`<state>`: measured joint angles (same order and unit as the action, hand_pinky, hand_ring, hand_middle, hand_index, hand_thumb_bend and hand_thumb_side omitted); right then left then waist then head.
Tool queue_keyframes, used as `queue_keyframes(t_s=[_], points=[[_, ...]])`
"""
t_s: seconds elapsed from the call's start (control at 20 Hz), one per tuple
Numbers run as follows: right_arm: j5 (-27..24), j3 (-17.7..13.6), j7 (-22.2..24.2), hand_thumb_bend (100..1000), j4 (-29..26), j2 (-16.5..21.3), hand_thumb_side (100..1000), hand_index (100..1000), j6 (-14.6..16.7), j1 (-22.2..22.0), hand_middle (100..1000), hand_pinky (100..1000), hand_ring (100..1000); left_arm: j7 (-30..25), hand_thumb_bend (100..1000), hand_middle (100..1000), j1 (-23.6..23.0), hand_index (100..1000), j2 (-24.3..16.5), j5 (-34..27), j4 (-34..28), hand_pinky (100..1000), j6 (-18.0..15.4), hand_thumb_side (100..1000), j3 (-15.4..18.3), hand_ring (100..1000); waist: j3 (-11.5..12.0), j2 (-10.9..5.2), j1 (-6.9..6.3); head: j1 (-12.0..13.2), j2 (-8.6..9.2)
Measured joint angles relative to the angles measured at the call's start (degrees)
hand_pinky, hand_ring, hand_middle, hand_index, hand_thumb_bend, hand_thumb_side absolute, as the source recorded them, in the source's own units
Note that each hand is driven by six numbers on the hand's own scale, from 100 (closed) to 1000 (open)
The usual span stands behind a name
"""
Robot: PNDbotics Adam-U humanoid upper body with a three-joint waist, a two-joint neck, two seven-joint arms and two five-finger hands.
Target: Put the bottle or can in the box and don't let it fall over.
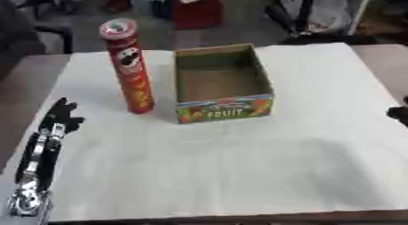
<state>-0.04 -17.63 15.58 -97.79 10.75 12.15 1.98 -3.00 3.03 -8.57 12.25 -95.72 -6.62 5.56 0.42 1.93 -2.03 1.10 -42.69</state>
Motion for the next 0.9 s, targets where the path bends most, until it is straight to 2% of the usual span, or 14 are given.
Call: queue_keyframes(t_s=[0.7,0.8,0.9], points=[[0.0,-0.01,-0.01,100,0.0,0.0,668,887,0.01,0.0,710,987,820,0.51,313,863,0.28,1000,-0.29,0.4,-0.02,834,-0.07,978,0.44,783,-0.05,-0.03,0.0,-0.18,0.01],[0.0,-0.01,-0.01,100,0.0,0.0,669,887,0.01,-0.01,710,986,820,0.74,330,869,1.39,1000,-2.28,0.57,-0.39,843,-0.3,953,0.55,792,-0.14,-0.1,-0.08,-0.19,0.01],[0.0,-0.01,0.0,100,0.0,0.0,669,887,0.0,-0.04,710,987,820,0.85,346,868,3.06,1000,-6.59,0.7,-1.05,849,-0.76,932,0.54,796,-0.41,-0.19,-0.37,-0.19,0.01]])
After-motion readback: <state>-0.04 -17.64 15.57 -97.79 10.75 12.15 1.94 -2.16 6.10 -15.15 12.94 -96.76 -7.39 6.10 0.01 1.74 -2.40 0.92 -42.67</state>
